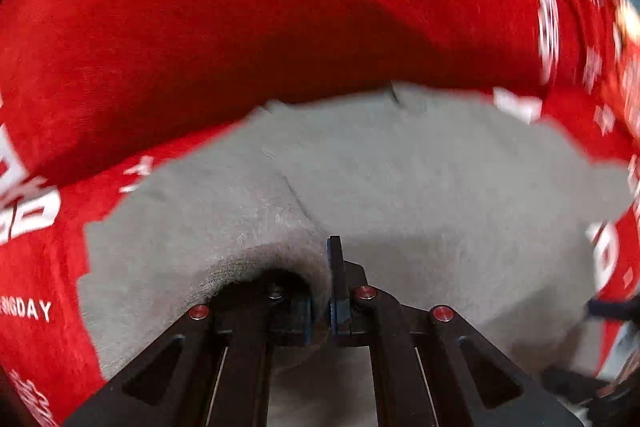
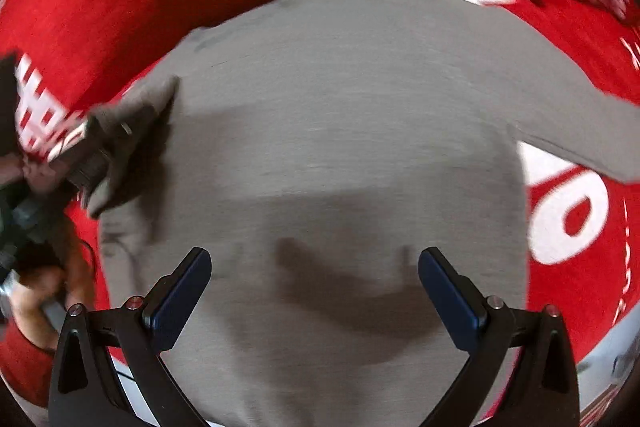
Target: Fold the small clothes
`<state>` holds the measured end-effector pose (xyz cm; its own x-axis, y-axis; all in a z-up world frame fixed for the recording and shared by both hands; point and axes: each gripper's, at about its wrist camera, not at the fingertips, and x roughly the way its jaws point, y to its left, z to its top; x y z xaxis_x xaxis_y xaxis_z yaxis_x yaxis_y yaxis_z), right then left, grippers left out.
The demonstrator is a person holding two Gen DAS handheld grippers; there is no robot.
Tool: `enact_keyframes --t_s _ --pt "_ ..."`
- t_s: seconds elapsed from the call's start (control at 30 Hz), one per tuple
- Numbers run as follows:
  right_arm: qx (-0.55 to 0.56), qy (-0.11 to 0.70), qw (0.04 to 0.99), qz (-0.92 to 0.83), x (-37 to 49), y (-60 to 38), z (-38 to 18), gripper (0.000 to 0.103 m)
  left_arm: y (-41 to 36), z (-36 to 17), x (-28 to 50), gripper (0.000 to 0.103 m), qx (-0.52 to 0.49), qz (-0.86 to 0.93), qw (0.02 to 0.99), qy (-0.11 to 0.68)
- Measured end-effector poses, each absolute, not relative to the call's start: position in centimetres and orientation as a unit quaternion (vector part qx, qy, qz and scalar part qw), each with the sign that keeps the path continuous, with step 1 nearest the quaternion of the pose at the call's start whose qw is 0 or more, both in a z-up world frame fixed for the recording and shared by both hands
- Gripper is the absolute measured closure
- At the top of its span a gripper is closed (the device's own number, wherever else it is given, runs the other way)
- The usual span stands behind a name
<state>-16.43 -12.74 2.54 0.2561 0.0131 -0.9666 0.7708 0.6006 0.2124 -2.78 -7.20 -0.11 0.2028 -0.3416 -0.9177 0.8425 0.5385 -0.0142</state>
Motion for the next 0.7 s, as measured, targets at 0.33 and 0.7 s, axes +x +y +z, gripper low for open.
enact_keyframes --t_s 0.33,0.7 --pt "0.324 0.537 0.744 -0.228 -14.3 -14.9 3.2 0.0 -1.6 3.4 -3.2 0.016 0.232 -0.379 0.759 0.476" --pt "-0.053 0.561 0.821 -0.096 2.8 -2.3 3.1 0.0 11.2 0.8 3.4 0.016 0.122 -0.21 0.767 0.594"
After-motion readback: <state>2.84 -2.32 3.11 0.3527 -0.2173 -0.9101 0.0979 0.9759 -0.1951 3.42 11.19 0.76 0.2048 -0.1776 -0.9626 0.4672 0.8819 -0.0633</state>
